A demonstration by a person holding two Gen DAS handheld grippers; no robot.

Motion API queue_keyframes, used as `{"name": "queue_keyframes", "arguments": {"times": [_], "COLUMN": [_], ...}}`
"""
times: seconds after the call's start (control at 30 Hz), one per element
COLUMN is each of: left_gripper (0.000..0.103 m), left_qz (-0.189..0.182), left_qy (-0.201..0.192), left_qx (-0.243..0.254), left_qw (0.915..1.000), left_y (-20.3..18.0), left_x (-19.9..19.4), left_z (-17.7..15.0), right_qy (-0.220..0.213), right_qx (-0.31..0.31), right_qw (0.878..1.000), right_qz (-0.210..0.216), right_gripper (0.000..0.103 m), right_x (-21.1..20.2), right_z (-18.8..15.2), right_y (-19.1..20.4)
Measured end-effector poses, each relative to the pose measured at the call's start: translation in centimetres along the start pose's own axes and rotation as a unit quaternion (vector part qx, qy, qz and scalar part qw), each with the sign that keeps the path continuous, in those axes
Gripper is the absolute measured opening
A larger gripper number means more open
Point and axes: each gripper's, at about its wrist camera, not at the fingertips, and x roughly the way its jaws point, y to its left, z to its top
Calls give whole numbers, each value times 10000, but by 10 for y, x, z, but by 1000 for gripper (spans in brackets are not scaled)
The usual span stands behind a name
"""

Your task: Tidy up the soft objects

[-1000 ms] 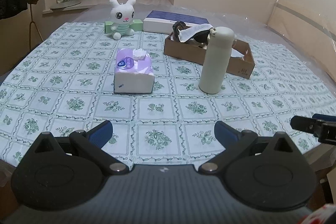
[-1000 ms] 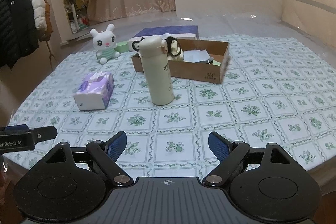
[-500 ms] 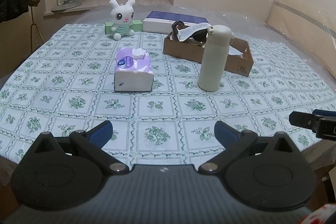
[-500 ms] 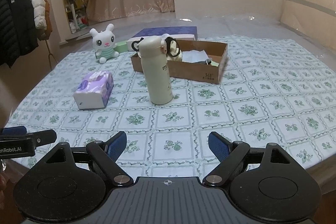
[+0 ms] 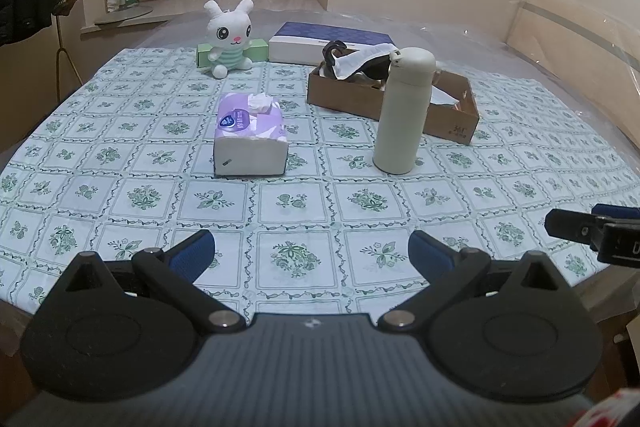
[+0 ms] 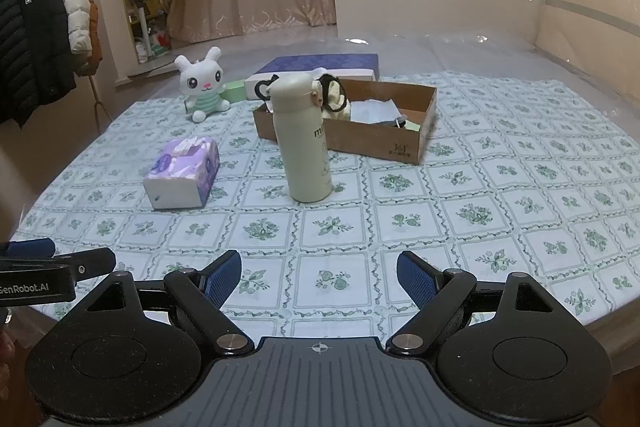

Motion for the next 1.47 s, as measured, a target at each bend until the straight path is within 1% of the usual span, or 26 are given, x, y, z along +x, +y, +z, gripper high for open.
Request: {"name": "queue_keyframes", "arguments": {"times": [1.3,1.47], "left_gripper": [102,102], "left_qz": [-11,-66], "left_qy": [-18,-71], "left_qx": [-2,-87], "left_qw": [10000,9999], "left_y": [0,1], "left_x": [-1,-3], "left_z": [0,-1], "right_qy": [20,19], "right_qx": [19,18], "right_qw": [10000,10000], "right_qz": [16,17], "right_gripper": [85,85], "right_x": [0,0], "right_z": [-1,-1], "right_y": [1,1]}}
